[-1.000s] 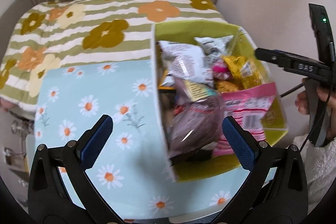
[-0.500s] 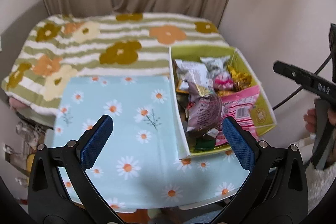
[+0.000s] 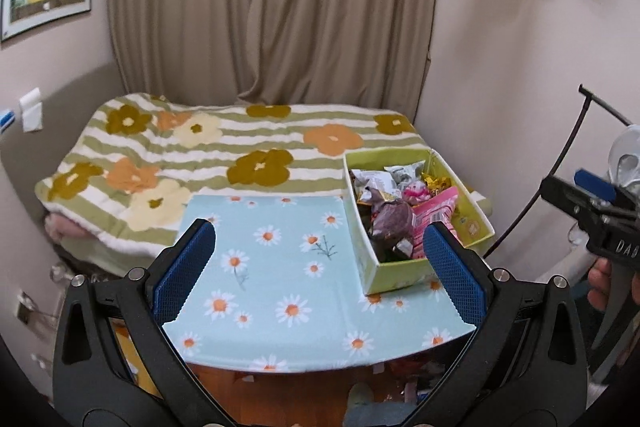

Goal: Organize snacks

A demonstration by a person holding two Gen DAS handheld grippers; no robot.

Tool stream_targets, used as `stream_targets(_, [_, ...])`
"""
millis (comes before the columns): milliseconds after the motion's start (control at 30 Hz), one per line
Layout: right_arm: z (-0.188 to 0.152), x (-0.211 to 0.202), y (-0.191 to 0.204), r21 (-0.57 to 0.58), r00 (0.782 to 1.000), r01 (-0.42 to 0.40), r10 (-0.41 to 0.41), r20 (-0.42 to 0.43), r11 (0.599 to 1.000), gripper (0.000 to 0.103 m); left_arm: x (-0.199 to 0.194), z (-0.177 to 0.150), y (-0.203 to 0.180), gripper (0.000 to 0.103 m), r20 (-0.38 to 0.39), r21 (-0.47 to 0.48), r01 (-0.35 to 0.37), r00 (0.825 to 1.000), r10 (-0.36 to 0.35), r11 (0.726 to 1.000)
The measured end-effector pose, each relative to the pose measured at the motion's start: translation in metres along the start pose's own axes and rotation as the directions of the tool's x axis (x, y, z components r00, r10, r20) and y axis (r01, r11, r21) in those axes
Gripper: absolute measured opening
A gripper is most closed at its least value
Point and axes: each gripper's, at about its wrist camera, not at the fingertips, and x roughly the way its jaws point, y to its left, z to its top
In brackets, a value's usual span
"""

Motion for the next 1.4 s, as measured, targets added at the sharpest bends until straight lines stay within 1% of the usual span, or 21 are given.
stream_targets(67, [-0.011,-0.009,0.008,-0.005,1.000,0.017,-0.017,0.008,1.000,0.102,-0.015,-0.010,0.007,0.103,0.012,-0.016,0.003,1.000,-0.003,1.000])
stream_targets(167, [-0.022,-0.018,0.014,-0.003,0.999,0.028,-0.028,0.015,1.000,0.102,-0.030,-0.022,0.016,0.103,0.031,-0.021,-0.016,0.999,0.017,1.000])
stream_targets(367, [-0.031,-0.027,0.025,-0.011,0.999,0.044,-0.043,0.010,0.999,0.102,-0.042,-0.034,0.025,0.103,0.034,-0.028,-0.031,0.999,0.032,0.999])
stream_targets(567, [-0.033,-0.030,0.025,0.000,0.998,0.065,-0.065,0.021,0.998,0.102,-0.042,-0.034,0.022,0.103,0.042,-0.015,-0.033,0.999,0.034,0.999])
stream_targets(867, [-0.033,-0.029,0.026,0.004,0.998,0.062,-0.062,0.024,0.998,0.102,-0.041,-0.034,0.018,0.103,0.057,0.004,-0.042,0.997,0.042,0.999])
stream_targets(1400, [-0.031,-0.026,0.027,0.000,0.997,0.067,-0.067,0.025,0.998,0.102,-0.037,-0.031,0.021,0.103,0.069,0.009,-0.042,0.997,0.041,0.999])
